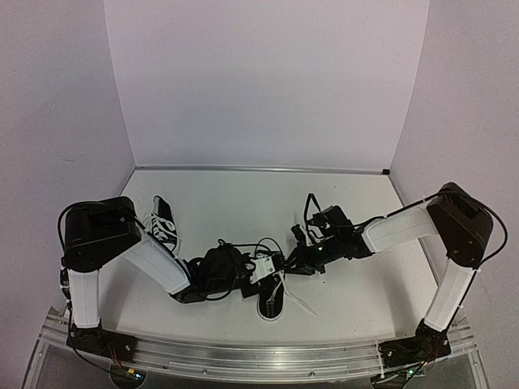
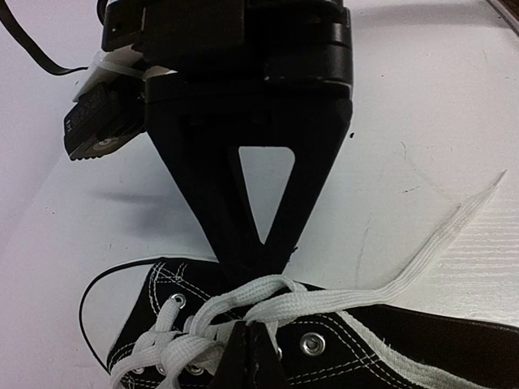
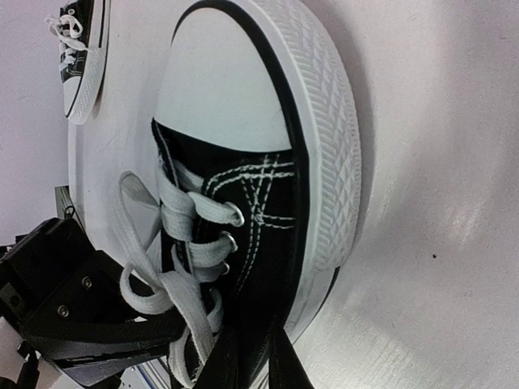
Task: Tie the shoes
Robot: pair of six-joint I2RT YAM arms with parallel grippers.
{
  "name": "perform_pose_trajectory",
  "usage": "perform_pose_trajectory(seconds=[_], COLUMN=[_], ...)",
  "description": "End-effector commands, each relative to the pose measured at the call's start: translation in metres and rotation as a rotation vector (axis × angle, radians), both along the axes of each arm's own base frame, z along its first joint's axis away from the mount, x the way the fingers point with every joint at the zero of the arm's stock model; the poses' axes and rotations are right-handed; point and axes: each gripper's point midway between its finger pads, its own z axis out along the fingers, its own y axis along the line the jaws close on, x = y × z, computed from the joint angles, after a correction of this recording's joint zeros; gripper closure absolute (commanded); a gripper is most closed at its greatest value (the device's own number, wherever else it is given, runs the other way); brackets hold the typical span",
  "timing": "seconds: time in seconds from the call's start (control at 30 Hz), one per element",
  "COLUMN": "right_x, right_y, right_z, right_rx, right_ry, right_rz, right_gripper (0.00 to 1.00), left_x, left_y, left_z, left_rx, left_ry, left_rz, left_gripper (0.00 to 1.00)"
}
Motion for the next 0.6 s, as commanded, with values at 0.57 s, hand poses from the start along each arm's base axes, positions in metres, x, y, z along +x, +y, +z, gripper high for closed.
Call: perform_pose_trajectory(seconds=[0.57], right_x=[-0.0052], right_y=[0.0179], right_z=[0.0244], right_rx=[0.144], right_ry=[-0.004], right_rz=[0.044], right_gripper=[0.86], left_x=[0.0075], left_y=[-0.0022], left_z=[-0.0046], left_rx=[0.063], left_ry=[-0.026], left_rz=[0.024], left_gripper=[1.00])
